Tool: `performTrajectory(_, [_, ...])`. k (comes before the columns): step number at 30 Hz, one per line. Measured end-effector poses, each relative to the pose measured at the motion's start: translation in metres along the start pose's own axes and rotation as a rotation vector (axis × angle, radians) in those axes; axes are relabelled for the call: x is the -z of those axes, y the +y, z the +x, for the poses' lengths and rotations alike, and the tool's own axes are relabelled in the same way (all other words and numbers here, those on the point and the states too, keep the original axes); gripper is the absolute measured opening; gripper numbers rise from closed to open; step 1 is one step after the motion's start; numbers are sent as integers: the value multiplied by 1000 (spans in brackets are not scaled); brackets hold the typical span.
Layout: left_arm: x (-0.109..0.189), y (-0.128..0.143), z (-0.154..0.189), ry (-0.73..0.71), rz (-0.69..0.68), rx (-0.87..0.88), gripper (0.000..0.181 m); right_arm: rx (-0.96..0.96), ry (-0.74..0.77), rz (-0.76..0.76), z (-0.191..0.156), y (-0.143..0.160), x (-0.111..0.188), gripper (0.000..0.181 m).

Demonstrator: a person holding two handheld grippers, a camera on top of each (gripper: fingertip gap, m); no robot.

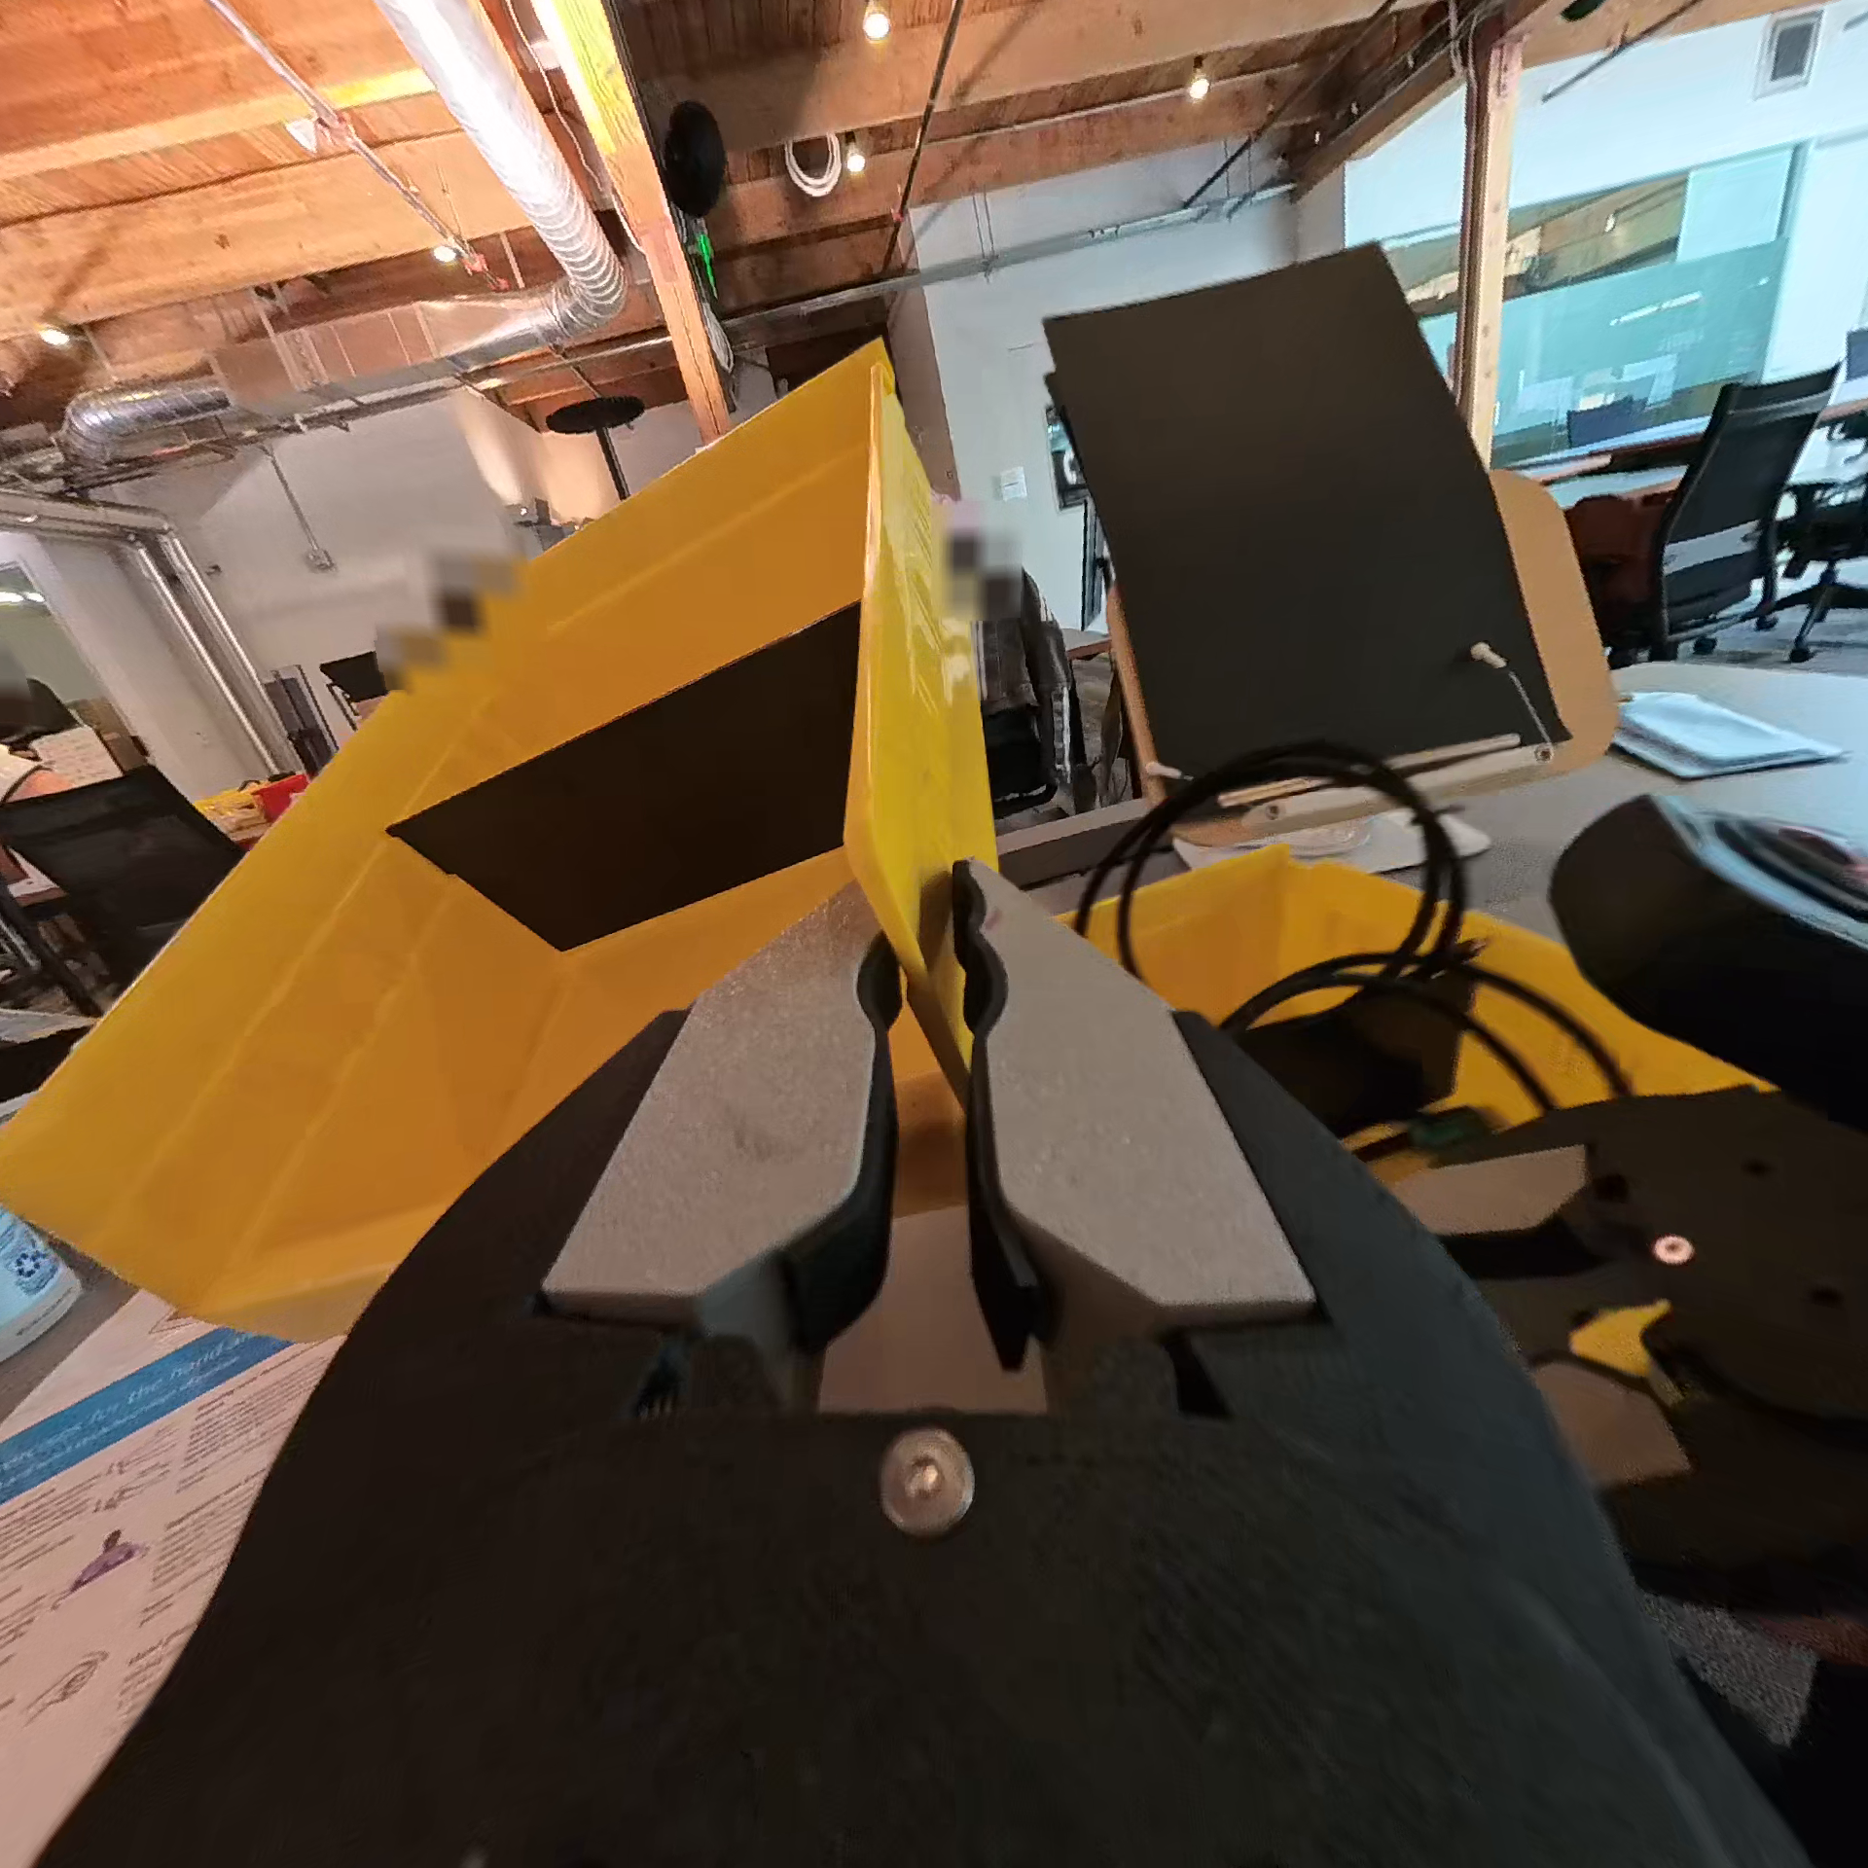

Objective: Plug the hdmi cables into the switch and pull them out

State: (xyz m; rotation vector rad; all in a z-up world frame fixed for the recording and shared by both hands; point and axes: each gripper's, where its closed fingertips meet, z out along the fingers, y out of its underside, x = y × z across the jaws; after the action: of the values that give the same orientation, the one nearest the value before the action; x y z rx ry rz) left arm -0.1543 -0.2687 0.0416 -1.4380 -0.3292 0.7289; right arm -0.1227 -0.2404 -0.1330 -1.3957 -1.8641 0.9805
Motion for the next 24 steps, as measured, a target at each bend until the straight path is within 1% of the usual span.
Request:
performTrajectory(2, [5, -4, -7, -8, 25, 32, 4, 50, 40, 75, -8, -21, 9, 76])
performTrajectory(4, [9, -7, -12, -26, 33, 32, 4, 107, 91, 141, -8, -35, 29, 73])
performTrajectory(5, [10, -8, -13, -36, 32, 23, 4, 140, 68, 164, -11, -38, 41, 73])
performTrajectory(7, [13, -10, -13, -51, 26, -9, 3, 176, -21, 201, -16, -38, 70, 83])
performTrajectory(9, [14, -14, -8, -54, 30, -47, 3, 168, -85, 217, -7, -33, 101, 80])
performTrajectory(11, [12, -16, 1, -39, 21, -71, 3, 195, -97, 181, 20, -18, 127, 73])
performTrajectory(13, [9, -19, 14, -14, 22, -70, 2, 217, -22, 126, 67, 1, 148, 63])
performTrajectory(14, [6, -20, 23, 3, 23, -75, 2, 208, 23, 104, 93, 10, 159, 64])
performTrajectory(16, [0, -23, 46, 45, 24, -100, 2, 126, 82, 102, 140, 24, 182, 65])
performTrajectory(17, [-4, -25, 61, 71, 22, -117, 2, 71, 68, 118, 155, 31, 194, 62])
performTrajectory(19, [-11, -32, 97, 133, 23, -154, 2, -36, 23, 159, 178, 43, 215, 62])
performTrajectory(21, [-15, -39, 137, 192, 47, -204, 3, -93, 15, 183, 202, 53, 234, 58])
performTrajectory(22, [-17, -43, 156, 221, 64, -221, 3, -101, 26, 173, 214, 58, 243, 60])
performTrajectory(24, [-22, -49, 196, 285, 87, -217, 3, -107, 113, 177, 243, 64, 266, 61])
